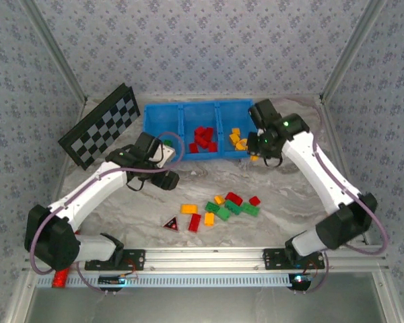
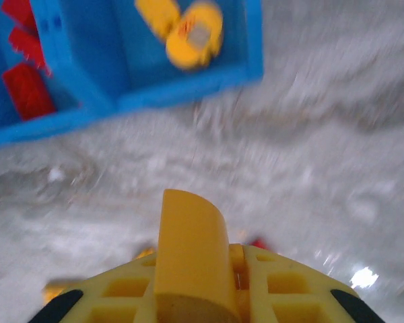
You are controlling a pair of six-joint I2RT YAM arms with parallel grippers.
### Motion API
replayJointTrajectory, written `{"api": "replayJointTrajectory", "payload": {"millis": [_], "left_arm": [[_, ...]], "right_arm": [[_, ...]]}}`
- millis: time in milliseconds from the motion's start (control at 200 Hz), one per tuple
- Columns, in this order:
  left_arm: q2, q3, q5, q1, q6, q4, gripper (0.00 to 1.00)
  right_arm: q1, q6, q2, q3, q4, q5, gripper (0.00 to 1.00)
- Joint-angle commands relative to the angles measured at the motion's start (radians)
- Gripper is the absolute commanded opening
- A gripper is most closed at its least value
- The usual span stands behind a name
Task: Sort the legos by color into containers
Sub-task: Place the lego in the container.
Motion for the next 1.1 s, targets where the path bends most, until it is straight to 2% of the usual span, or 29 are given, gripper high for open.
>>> {"api": "replayJointTrajectory", "payload": {"millis": [0, 115, 245, 445, 580, 880, 1094], "left_arm": [[-0.036, 0.003, -0.001, 0.016, 0.01, -0.01, 0.86], [-0.042, 0.003, 0.002, 0.026, 0.008, -0.015, 0.87], [-0.042, 0.002, -0.002, 0.031, 0.01, -0.02, 0.87], [-0.003, 0.017, -0.009, 0.044, 0.012, -0.032, 0.87], [0.048, 0.054, -0.009, 0.053, 0.016, -0.057, 0.87], [0.076, 0.063, 0.0, 0.067, 0.014, -0.06, 0.87], [0.079, 0.069, 0.004, 0.068, 0.014, -0.059, 0.87]], "right_arm": [[-0.004, -0.323, 0.15, 0.095, 0.069, 0.219, 0.18], [-0.006, -0.492, 0.314, 0.217, 0.173, 0.325, 0.17], [-0.022, -0.632, 0.488, 0.317, 0.322, 0.337, 0.17], [-0.041, -0.714, 0.752, 0.56, 0.363, 0.333, 0.18], [-0.057, -0.721, 0.891, 0.708, 0.308, 0.339, 0.19], [-0.086, -0.703, 0.961, 0.734, 0.287, 0.332, 0.28], [-0.083, -0.705, 0.94, 0.744, 0.271, 0.311, 0.43]]}}
